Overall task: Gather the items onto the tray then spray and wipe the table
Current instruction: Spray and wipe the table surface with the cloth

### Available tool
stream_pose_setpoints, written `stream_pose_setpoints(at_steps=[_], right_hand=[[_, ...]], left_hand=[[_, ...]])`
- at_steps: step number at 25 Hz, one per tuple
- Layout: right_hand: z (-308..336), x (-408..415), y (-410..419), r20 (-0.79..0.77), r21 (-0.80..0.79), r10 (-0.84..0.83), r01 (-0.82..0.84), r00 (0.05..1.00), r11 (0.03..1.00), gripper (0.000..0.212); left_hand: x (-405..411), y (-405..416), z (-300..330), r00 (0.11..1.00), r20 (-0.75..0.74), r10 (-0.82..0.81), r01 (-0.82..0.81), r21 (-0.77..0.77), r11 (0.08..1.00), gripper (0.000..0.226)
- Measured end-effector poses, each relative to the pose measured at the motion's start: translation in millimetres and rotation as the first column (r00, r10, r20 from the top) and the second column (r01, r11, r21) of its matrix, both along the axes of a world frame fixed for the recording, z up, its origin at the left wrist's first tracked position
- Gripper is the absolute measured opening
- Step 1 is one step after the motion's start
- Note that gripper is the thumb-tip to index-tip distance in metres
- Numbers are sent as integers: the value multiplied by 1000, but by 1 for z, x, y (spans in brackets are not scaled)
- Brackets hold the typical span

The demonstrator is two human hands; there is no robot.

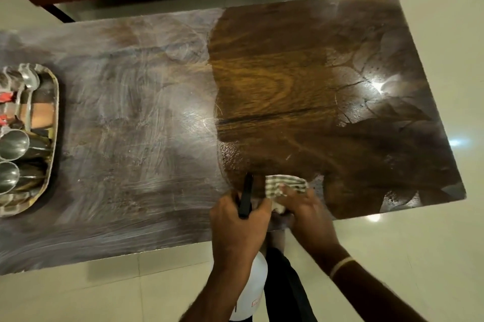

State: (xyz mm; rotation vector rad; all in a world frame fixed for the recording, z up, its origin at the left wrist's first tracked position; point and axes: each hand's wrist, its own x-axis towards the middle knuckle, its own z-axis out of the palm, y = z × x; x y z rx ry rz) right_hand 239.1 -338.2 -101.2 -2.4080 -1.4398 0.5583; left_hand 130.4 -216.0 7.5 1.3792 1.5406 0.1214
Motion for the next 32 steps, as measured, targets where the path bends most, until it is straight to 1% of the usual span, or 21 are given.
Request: stream_pose_setpoints(at_steps=[2, 4, 5, 7, 9, 10, 11, 12, 14, 15, 16, 18, 20, 21, 23, 24, 25, 27, 29, 30, 32], right_hand=[[-4, 39, 4, 15, -32, -178, 179, 984, 983, 38], [-10, 72, 55, 92, -29, -318, 322, 944, 946, 40], [-8, 73, 82, 100, -25, -314, 318, 944, 948, 43], [-12, 46, 99, 83, -1, -182, 182, 980, 983, 41], [-10, 9, 59, 51, -1, 4, -4, 999, 1000, 40], [-6, -1, 27, 26, -10, 30, -30, 999, 1000, 42], [-2, 3, -2, 19, -6, -15, 15, 1000, 1000, 44], [2, 18, -22, 26, 12, -117, 117, 993, 993, 45], [-7, 65, -28, 33, -8, -356, 356, 934, 934, 48], [-12, 88, -18, 63, -26, -420, 422, 905, 906, 49], [-21, 105, 1, 104, -21, -440, 444, 892, 896, 49], [-29, 111, 42, 112, 3, -446, 449, 888, 894, 47], [-26, 82, 68, 68, 14, -404, 405, 912, 914, 45], [-21, 56, 65, 42, 13, -332, 331, 943, 943, 44], [-7, 3, 31, 8, -2, -130, 130, 991, 991, 45], [-2, -15, 1, 7, -2, -58, 58, 998, 998, 45], [3, -20, -29, 7, -4, -42, 42, 999, 999, 43], [8, 4, -68, 25, 1, -165, 165, 986, 986, 40], [4, 49, -70, 84, -21, -387, 390, 918, 920, 42], [-2, 68, -60, 133, -34, -451, 459, 882, 888, 43], [-13, 86, -25, 148, -18, -464, 472, 873, 881, 41]], left_hand=[[-2, -1, -5, 1000, 4, -30, 30, 39, 999, 25], [-2, -3, -11, 997, 0, -71, 71, 35, 997, 28], [-2, -5, -13, 996, -2, -87, 87, 22, 996, 29], [1, -9, -8, 996, -11, -90, 89, -6, 996, 31], [4, -9, -2, 998, -22, -67, 65, -60, 996, 34], [3, -9, -1, 997, -35, -68, 64, -102, 993, 35], [2, -9, -3, 996, -48, -70, 63, -144, 988, 34], [1, -9, -7, 996, -60, -65, 53, -180, 982, 33], [-2, -12, -17, 994, -95, -55, 33, -223, 974, 34], [-3, -15, -22, 991, -114, -72, 42, -241, 970, 36], [-5, -19, -27, 990, -124, -75, 41, -259, 965, 38], [-8, -29, -29, 991, -125, -38, 0, -291, 957, 39], [-9, -36, -26, 989, -145, -10, -34, -294, 955, 34], [-11, -40, -25, 987, -162, -2, -47, -297, 954, 33], [-17, -48, -27, 981, -192, 9, -69, -306, 949, 33], [-20, -50, -29, 979, -205, -1, -67, -321, 945, 29], [-23, -52, -30, 976, -219, -10, -66, -340, 938, 23], [-29, -57, -33, 967, -256, 6, -105, -374, 922, 20], [-32, -64, -35, 958, -287, 4, -126, -406, 905, 29], [-32, -67, -35, 958, -286, 2, -124, -410, 904, 34], [-32, -72, -36, 964, -267, 16, -127, -403, 906, 34]])
